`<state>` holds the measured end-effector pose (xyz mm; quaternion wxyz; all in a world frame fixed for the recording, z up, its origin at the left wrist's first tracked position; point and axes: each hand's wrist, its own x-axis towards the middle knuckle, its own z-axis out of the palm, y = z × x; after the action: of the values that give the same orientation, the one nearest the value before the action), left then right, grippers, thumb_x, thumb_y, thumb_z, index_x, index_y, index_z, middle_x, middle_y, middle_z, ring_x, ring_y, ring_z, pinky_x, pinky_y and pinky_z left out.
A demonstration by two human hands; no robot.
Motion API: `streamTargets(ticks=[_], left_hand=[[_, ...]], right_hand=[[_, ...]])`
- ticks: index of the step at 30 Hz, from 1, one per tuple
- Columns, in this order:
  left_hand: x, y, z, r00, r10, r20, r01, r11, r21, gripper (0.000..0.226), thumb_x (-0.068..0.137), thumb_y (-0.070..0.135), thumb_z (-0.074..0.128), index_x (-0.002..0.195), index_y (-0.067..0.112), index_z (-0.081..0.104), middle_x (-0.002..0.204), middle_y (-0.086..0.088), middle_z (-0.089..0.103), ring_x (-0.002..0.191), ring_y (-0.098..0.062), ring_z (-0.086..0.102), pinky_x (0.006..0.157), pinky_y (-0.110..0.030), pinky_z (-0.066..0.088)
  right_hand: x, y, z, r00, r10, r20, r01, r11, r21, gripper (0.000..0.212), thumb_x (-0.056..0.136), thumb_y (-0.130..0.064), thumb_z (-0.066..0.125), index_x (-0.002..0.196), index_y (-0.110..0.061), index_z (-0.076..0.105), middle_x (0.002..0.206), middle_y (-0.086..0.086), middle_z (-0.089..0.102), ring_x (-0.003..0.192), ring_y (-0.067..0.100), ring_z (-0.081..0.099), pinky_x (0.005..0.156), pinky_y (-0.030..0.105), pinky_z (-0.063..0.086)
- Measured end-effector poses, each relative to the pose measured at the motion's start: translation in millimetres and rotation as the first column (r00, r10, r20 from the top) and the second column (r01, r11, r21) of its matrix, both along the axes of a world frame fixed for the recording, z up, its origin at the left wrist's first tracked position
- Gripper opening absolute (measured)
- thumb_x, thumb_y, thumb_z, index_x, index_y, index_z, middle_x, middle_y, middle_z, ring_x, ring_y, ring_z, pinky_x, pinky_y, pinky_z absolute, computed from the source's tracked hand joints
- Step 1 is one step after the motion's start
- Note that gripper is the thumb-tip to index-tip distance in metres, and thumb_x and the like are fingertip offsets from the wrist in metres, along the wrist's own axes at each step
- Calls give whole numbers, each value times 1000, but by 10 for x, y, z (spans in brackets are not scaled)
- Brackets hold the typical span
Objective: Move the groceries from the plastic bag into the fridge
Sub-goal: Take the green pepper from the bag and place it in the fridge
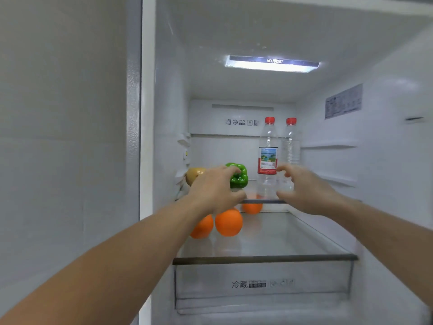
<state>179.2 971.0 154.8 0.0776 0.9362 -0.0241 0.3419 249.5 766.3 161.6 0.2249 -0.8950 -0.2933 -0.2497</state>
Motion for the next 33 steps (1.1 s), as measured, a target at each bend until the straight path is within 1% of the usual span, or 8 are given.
streamTargets(ticks=[4, 7, 12, 15, 22, 24, 29, 33], left_hand=[[-144, 41, -219, 994, -105, -26, 105, 994, 14, 59, 81, 48, 59, 137, 30, 48, 131, 4, 55, 119, -18, 49, 98, -40, 45], [-295, -31, -358, 985, -170, -31, 171, 985, 12, 54, 82, 50, 57, 133, 33, 51, 128, 7, 57, 117, -16, 49, 100, -40, 42], [-582, -392, -394, 956, -290, -38, 291, 957, 19, 53, 87, 49, 55, 137, 33, 47, 138, 7, 52, 128, -17, 41, 107, -39, 36], [-767, -703, -368, 917, -392, -77, 392, 920, -15, 53, 88, 47, 57, 138, 31, 46, 139, 5, 50, 127, -18, 42, 104, -37, 40], [-1238, -1808, -463, 792, -592, -150, 581, 806, -114, 54, 87, 44, 58, 138, 32, 45, 138, 9, 47, 127, -16, 45, 104, -38, 41], [-1433, -2227, -529, 734, -655, -179, 643, 755, -125, 55, 88, 44, 58, 139, 32, 43, 137, 7, 49, 125, -17, 48, 104, -39, 41], [-2031, -3290, -660, 582, -784, -217, 767, 617, -173, 53, 86, 45, 60, 135, 35, 45, 128, 8, 53, 114, -14, 53, 99, -37, 45], [-2568, -4150, -768, 444, -880, -168, 866, 470, -172, 39, 83, 46, 59, 121, 40, 54, 112, 16, 55, 107, -11, 55, 93, -35, 47]], right_hand=[[-420, -110, -224, 992, -123, -24, 123, 992, -11, 55, 84, -28, 65, 135, -24, 45, 134, 0, 50, 121, 16, 48, 99, 30, 40], [-769, -235, -331, 984, -179, -21, 177, 981, -77, 53, 86, -29, 63, 136, -22, 45, 134, 0, 49, 123, 16, 47, 103, 31, 39], [-1321, -606, -314, 965, -262, -26, 257, 959, -121, 59, 87, -32, 61, 141, -24, 39, 136, 1, 47, 120, 16, 48, 98, 29, 42], [-1669, -887, -296, 947, -320, -35, 313, 941, -127, 58, 89, -35, 60, 141, -27, 37, 135, 0, 46, 113, 17, 52, 92, 26, 42], [-2729, -1956, -395, 870, -487, -75, 476, 870, -126, 55, 88, -36, 61, 139, -27, 41, 134, -1, 49, 119, 16, 48, 100, 28, 40], [-3116, -2318, -444, 827, -553, -100, 542, 832, -117, 53, 88, -36, 61, 137, -28, 42, 131, -1, 50, 116, 15, 49, 99, 31, 42], [-4100, -3154, -640, 686, -712, -150, 702, 702, -119, 52, 88, -37, 60, 136, -32, 41, 127, -5, 49, 108, 10, 49, 91, 27, 41], [-4912, -3778, -782, 468, -869, -164, 857, 491, -157, 53, 88, -40, 56, 137, -31, 39, 129, -2, 49, 108, 18, 54, 91, 33, 46]])
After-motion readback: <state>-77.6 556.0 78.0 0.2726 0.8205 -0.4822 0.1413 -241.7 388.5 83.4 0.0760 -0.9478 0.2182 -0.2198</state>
